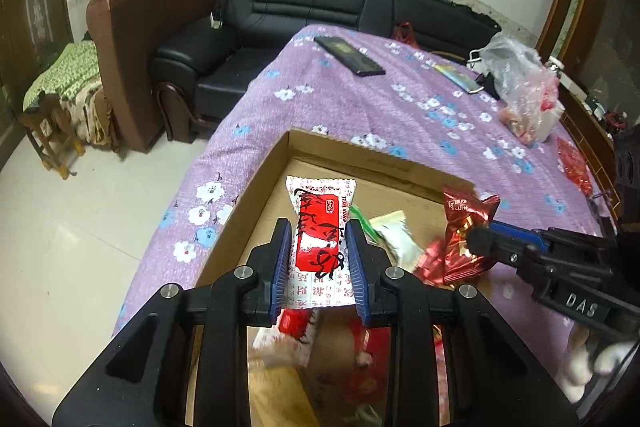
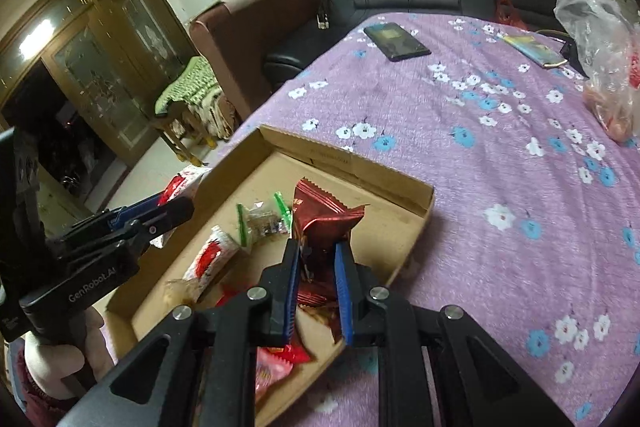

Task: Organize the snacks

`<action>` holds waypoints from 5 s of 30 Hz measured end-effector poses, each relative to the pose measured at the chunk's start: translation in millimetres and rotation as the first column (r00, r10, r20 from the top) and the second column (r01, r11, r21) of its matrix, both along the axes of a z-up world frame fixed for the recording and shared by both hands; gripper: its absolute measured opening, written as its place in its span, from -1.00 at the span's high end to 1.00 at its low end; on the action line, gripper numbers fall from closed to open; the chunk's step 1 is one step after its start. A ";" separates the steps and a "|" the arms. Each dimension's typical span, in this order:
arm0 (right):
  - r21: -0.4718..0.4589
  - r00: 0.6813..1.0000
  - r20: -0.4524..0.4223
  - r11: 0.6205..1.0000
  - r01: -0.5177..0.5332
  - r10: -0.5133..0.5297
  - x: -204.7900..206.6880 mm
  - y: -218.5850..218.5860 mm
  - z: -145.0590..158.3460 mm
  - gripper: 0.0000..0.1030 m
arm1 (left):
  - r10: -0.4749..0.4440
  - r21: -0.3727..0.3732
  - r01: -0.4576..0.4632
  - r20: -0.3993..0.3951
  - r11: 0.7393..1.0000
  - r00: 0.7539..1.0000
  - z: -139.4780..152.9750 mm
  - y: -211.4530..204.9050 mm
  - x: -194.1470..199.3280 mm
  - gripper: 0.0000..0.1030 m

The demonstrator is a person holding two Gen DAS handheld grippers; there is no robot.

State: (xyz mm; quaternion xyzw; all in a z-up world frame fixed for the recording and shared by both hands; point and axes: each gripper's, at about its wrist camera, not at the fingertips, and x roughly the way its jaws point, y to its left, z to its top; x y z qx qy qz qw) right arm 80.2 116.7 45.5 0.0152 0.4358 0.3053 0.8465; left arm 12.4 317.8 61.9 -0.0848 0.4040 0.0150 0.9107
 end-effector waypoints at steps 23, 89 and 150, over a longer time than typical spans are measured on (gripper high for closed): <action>0.016 0.999 0.041 1.000 0.019 -0.020 9.5 13.7 -7.9 0.59 | 0.013 0.043 -0.012 -0.010 0.999 1.000 -4.5 -9.1 5.7 0.46; -0.043 0.994 -0.098 0.997 -0.058 0.054 -121.2 4.7 -42.9 0.33 | 0.277 -0.119 -0.268 0.071 0.956 0.958 -3.0 -24.5 -203.8 0.08; -0.012 0.965 0.239 0.994 0.111 -0.105 -172.6 -111.8 -15.2 -0.19 | 0.140 0.144 -0.160 0.138 0.977 0.980 3.4 -152.1 -167.5 -0.85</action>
